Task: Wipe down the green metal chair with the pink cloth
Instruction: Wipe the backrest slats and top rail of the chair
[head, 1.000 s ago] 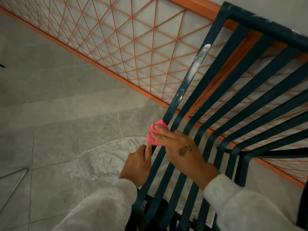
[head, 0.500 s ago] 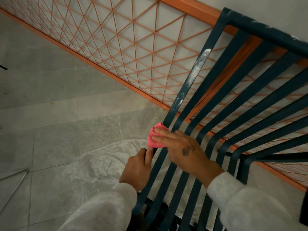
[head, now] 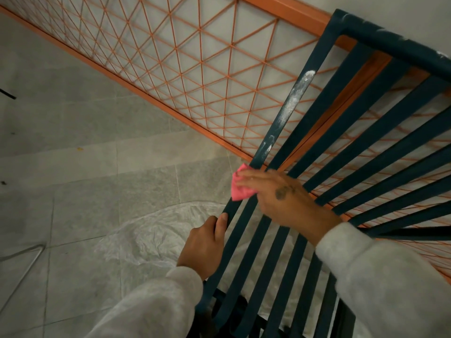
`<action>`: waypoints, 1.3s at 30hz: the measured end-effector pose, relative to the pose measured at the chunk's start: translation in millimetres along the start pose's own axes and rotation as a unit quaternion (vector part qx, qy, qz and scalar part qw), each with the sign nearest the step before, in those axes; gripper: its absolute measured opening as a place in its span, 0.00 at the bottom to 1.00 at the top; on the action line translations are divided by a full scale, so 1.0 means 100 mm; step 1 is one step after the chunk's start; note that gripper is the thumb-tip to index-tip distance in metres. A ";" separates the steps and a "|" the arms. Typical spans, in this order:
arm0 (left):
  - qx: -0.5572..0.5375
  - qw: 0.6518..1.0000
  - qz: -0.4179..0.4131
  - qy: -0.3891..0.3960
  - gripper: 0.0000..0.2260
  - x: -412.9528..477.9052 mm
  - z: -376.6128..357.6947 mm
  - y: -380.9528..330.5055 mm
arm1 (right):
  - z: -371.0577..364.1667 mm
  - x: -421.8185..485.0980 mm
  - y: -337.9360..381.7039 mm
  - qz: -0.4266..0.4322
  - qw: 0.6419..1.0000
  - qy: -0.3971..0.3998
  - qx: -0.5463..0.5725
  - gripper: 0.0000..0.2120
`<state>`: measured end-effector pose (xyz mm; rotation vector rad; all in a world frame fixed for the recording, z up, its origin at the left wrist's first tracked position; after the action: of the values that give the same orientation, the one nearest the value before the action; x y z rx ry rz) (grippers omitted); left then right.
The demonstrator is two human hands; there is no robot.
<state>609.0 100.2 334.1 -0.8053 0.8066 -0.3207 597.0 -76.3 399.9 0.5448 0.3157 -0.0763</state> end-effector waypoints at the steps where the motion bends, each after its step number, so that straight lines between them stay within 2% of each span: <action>1: 0.000 1.000 -0.001 0.002 0.20 0.00 0.00 0.00 | 0.08 0.07 0.05 -0.014 1.000 -0.004 -0.026 0.30; 3: 0.000 1.000 -0.002 0.002 0.20 -0.01 0.01 -0.01 | 0.12 0.24 0.22 -0.060 0.989 0.040 -0.126 0.20; 5: 0.002 1.000 -0.004 -0.002 0.20 -0.01 0.01 -0.03 | 0.05 0.39 0.43 -0.094 0.962 0.104 -0.236 0.15; 7: 0.015 1.000 -0.005 -0.008 0.21 -0.02 0.02 -0.04 | -0.08 0.45 0.66 -0.073 0.938 0.161 -0.300 0.14; 8: 0.017 1.000 -0.005 -0.008 0.20 -0.02 0.03 -0.03 | -0.16 0.44 0.75 -0.056 0.937 0.184 -0.292 0.11; 10: 0.013 1.000 -0.010 -0.001 0.19 -0.02 0.02 -0.03 | -0.25 0.39 0.77 -0.034 0.952 0.208 -0.223 0.03; 11: 0.013 1.000 -0.014 0.000 0.19 -0.02 0.02 -0.03 | -0.26 0.36 0.72 -0.032 0.964 0.203 -0.170 0.03; 13: 0.009 1.000 -0.016 -0.002 0.19 -0.02 0.01 -0.01 | -0.21 0.22 0.56 -0.049 0.983 0.176 0.025 0.08; 14: 0.006 1.000 -0.016 -0.002 0.19 -0.02 0.01 -0.01 | -0.16 0.11 0.47 -0.066 0.972 0.155 0.161 0.12; 16: 0.001 1.000 -0.010 0.001 0.20 -0.01 0.01 0.00 | -0.07 -0.12 0.26 -0.104 0.910 0.087 0.391 0.19; 18: -0.003 1.000 -0.008 0.004 0.19 0.01 0.01 0.01 | 0.00 -0.31 -0.04 -0.184 0.821 -0.028 0.540 0.19; 20: -0.005 1.000 -0.005 0.006 0.18 0.01 0.00 0.01 | 0.03 -0.43 -0.34 -0.258 0.728 -0.167 0.612 0.19; 21: -0.004 1.000 -0.004 0.005 0.19 0.01 0.00 0.01 | 0.04 -0.45 -0.43 -0.278 0.701 -0.221 0.618 0.19; 22: -0.001 1.000 -0.005 0.002 0.19 0.01 0.00 0.01 | 0.03 -0.42 -0.46 -0.288 0.691 -0.251 0.613 0.18; 29: -0.013 1.000 0.000 -0.003 0.20 0.03 0.00 0.05 | -0.46 -0.27 -0.06 -0.266 0.756 -0.223 0.555 0.23; 33: -0.009 1.000 -0.012 0.024 0.16 0.01 -0.02 0.04 | -0.65 -0.56 0.03 -0.245 0.805 -0.118 0.527 0.17; 36: -0.058 0.995 0.010 0.087 0.21 0.01 0.00 -0.08 | -0.47 -0.68 -0.13 -0.261 0.795 -0.159 0.524 0.14; 38: -0.037 0.993 0.009 0.111 0.23 0.13 0.04 -0.23 | -0.25 -0.67 -0.27 -0.264 0.778 -0.208 0.531 0.15; 39: -0.019 0.993 0.006 0.115 0.24 0.23 0.05 -0.32 | -0.12 -0.63 -0.33 -0.255 0.786 -0.223 0.517 0.15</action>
<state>629.8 69.0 348.5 -0.8081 1.0354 -0.3931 528.9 -99.2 393.2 1.4954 -0.0942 -0.9429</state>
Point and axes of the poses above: each hand's wrist, its own x-axis towards the middle knuckle, its own z-axis out of the back of the hand, y = z × x, the point moved 6 cm from there along x, towards the middle knuckle, and after that the axes turned 7 degrees about y, right-handed, at the moved point
